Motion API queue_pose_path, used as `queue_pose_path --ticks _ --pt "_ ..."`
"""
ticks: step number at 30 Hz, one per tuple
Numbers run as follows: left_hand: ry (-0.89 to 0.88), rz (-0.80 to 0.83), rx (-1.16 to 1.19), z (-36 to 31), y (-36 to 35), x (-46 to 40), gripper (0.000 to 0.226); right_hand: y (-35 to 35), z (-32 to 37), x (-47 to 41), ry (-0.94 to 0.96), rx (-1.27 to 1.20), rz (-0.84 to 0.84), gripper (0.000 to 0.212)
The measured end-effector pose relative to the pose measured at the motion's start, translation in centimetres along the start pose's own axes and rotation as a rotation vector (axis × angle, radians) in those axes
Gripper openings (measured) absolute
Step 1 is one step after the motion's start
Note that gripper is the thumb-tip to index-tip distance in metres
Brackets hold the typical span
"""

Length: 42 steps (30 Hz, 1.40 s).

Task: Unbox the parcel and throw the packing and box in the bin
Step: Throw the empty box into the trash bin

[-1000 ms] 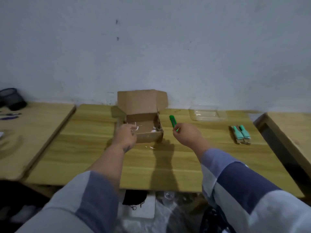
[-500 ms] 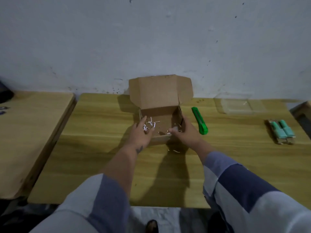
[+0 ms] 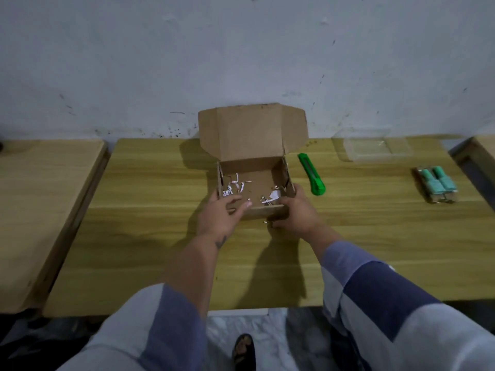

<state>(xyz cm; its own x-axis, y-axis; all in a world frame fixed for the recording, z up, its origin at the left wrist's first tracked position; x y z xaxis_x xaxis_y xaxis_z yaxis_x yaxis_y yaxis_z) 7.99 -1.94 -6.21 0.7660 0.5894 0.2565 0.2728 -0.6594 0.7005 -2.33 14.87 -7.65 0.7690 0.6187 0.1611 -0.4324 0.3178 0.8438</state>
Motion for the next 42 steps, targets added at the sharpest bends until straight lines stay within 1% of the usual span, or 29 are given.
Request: queue_pose_path --ticks 2,3,6,12,14,16,17,20,21,22,24,25,26,27,29,31,32,36,42 --pt "0.010 -0.009 -0.002 0.1 -0.3 0.8 0.033 -0.2 -0.1 0.0 0.009 0.031 -0.017 0.052" --pt "0.015 -0.009 -0.016 0.2 -0.5 1.1 0.033 -0.2 -0.3 0.0 0.019 0.046 -0.029 0.047" --pt "0.023 -0.010 -0.074 0.3 -0.8 2.1 0.041 -0.5 -0.2 0.7 0.042 0.132 -0.079 0.032" --pt "0.039 0.035 -0.058 0.2 -1.9 5.7 0.051 -0.3 -1.1 5.6 0.016 0.233 -0.058 0.037" --pt "0.021 0.060 -0.042 -1.0 -2.8 8.0 0.047 0.5 -2.2 8.3 -0.016 0.233 -0.060 0.039" --pt "-0.029 0.073 0.001 -2.8 -4.0 10.5 0.038 1.9 -3.6 11.2 -0.040 0.243 -0.078 0.038" --pt "-0.060 0.082 0.031 -3.8 -4.7 11.7 0.038 2.8 -4.3 12.8 -0.052 0.248 -0.091 0.037" --pt "-0.140 0.108 0.093 -7.1 -7.4 16.1 0.059 6.0 -7.0 18.5 -0.084 0.271 -0.164 0.039" --pt "-0.152 0.123 0.119 -8.3 -8.4 17.6 0.069 7.0 -8.1 20.6 -0.093 0.279 -0.201 0.044" --pt "-0.160 0.144 0.143 -9.5 -9.6 19.1 0.080 7.9 -9.3 22.8 -0.106 0.270 -0.244 0.053" --pt "-0.147 0.199 0.148 -11.9 -11.6 22.1 0.098 9.3 -11.5 26.8 -0.145 0.220 -0.341 0.085" --pt "-0.151 0.224 0.136 -13.1 -12.9 23.5 0.103 9.8 -12.7 28.8 -0.165 0.195 -0.391 0.101" --pt "-0.171 0.246 0.128 -14.2 -14.3 24.7 0.106 10.4 -13.9 30.7 -0.185 0.173 -0.440 0.112" --pt "-0.191 0.272 0.130 -15.2 -15.7 25.9 0.106 10.9 -15.3 32.5 -0.211 0.151 -0.481 0.119" --pt "-0.217 0.325 0.128 -17.0 -18.4 28.0 0.105 11.8 -18.0 35.8 -0.279 0.123 -0.537 0.126" --pt "-0.239 0.375 0.107 -18.4 -20.9 29.8 0.104 12.3 -20.6 38.8 -0.350 0.094 -0.577 0.124" --pt "-0.259 0.398 0.099 -19.0 -22.1 30.5 0.104 12.4 -21.8 40.3 -0.385 0.060 -0.602 0.120" --pt "-0.329 0.512 0.030 -20.4 -27.5 32.7 0.103 10.9 -26.1 45.5 -0.519 -0.038 -0.669 0.094" --pt "-0.381 0.737 -0.085 -20.9 -36.3 35.2 0.103 7.2 -31.2 52.2 -0.744 -0.127 -0.677 0.088"
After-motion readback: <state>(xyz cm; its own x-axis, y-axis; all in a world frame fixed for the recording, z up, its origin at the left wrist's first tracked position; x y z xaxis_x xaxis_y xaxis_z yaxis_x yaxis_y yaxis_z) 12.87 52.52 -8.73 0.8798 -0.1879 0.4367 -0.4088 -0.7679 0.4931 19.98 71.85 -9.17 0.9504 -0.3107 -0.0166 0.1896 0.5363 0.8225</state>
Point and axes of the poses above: each hand's wrist, its own x-axis away from the middle knuckle, its own y-axis out of the back of the hand, z = x × y, the point moved 3 cm from there along -x, towards the middle knuckle, and after that the axes turned 8 degrees about y, right-handed, at the moved point
